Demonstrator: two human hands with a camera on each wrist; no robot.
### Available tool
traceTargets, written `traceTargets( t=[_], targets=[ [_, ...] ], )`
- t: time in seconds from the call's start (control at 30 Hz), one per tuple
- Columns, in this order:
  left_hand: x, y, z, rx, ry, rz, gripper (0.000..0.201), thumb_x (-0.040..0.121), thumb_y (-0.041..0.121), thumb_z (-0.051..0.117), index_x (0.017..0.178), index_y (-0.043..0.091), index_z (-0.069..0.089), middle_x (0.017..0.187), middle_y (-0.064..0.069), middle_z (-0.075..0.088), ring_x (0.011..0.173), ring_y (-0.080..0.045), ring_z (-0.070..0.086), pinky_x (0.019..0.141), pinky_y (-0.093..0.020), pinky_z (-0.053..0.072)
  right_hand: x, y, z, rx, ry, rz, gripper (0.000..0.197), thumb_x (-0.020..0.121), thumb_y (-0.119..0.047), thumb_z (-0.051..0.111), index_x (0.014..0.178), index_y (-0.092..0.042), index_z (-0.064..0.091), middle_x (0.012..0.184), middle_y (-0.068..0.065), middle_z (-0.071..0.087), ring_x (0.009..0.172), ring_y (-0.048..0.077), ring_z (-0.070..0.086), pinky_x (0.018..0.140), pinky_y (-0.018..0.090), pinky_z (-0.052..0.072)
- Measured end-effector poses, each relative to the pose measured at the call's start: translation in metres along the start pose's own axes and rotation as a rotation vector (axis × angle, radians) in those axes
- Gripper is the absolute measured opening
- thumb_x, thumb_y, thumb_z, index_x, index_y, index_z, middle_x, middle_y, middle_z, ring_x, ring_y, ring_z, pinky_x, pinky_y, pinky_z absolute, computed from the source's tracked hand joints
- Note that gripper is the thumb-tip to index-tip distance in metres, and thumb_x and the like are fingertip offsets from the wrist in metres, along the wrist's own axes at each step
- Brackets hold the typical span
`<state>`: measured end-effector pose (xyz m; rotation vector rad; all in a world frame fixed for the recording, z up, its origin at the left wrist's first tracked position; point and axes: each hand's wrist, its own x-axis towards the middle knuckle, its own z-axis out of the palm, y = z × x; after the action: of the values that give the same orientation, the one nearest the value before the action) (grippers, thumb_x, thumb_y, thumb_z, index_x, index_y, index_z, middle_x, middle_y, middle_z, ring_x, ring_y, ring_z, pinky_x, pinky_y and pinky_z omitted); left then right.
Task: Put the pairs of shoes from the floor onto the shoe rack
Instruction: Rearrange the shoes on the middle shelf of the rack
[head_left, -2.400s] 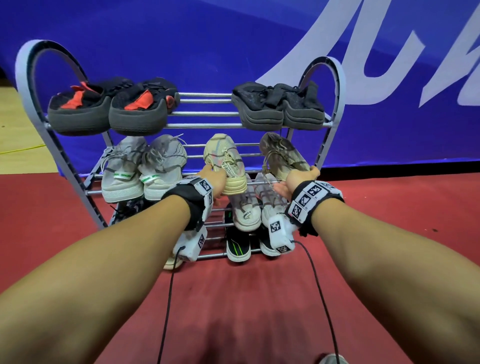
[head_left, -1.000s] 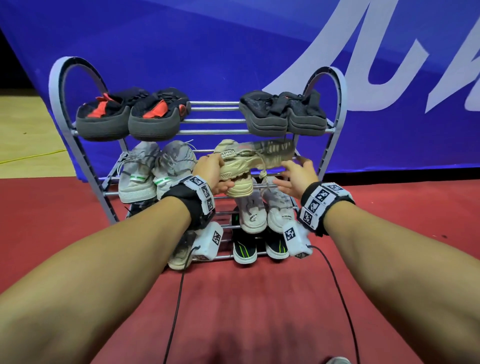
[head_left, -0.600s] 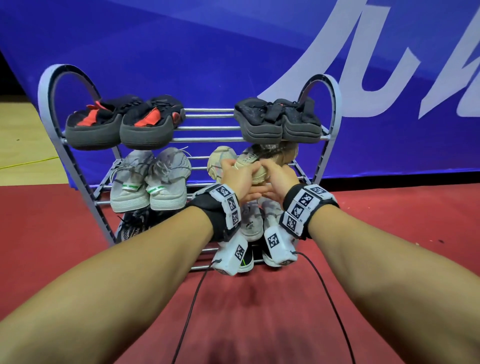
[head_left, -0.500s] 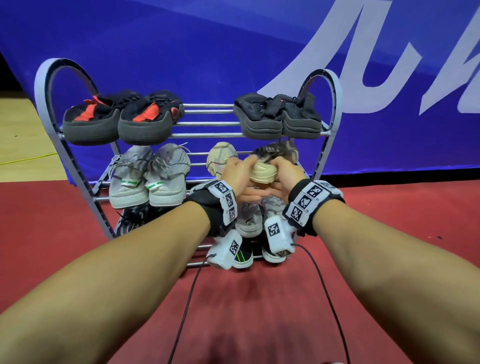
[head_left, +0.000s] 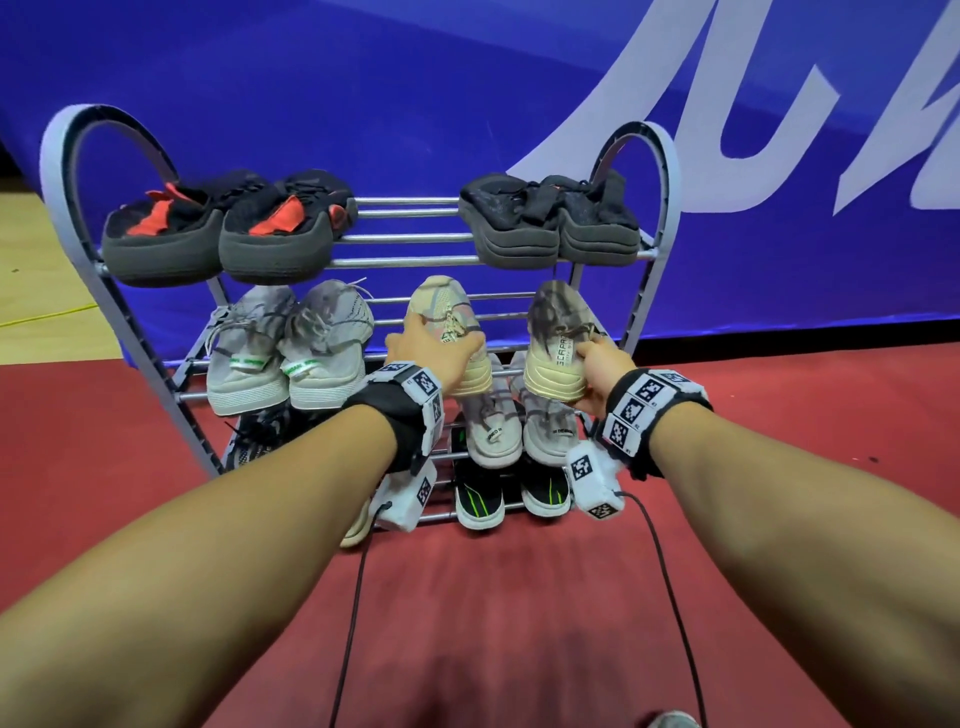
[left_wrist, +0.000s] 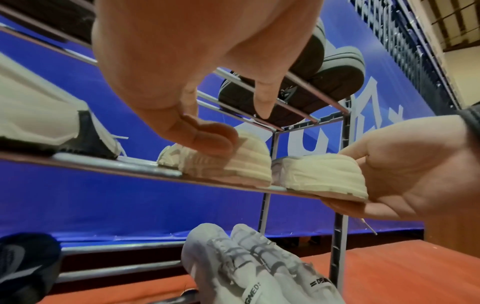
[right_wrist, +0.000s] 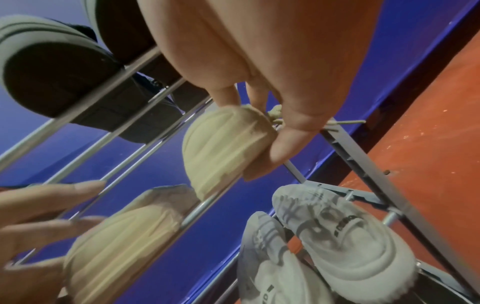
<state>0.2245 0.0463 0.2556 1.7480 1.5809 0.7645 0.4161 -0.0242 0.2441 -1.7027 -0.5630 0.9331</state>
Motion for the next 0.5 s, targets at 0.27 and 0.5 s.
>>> traceTargets(
  t=[0.27,0.5],
  targets=[
    [0.005,-0.015,0.012,0.022,-0.126,0.034,0.113,0.048,0.076,0.074,0.139,0.016,0.043,0.102,0.001,0.07,0.083,-0.019,0.066,0.07,-0.028,0.055,-0.015,-0.003,0.009,-0.586,0.101,-0.026,0.146,0.038,-0.087,0.067,0.153,-0.015,0.016,0.151,0.016,0.039,0.128,0.038,0.05,0.103,0.05,0.046],
    [0.0,-0.013,0.019,-0.021,-0.073,0.039,0.072,0.068,0.061,0.073,0.124,0.021,0.051,0.102,0.003,0.064,0.086,-0.022,0.059,0.075,-0.028,0.044,-0.005,0.0,0.006,-0.609,0.264,-0.189,0.059,0.064,-0.052,0.073,0.101,-0.008,0.06,0.119,0.008,0.053,0.083,0.026,0.059,0.072,0.033,0.052]
  ],
)
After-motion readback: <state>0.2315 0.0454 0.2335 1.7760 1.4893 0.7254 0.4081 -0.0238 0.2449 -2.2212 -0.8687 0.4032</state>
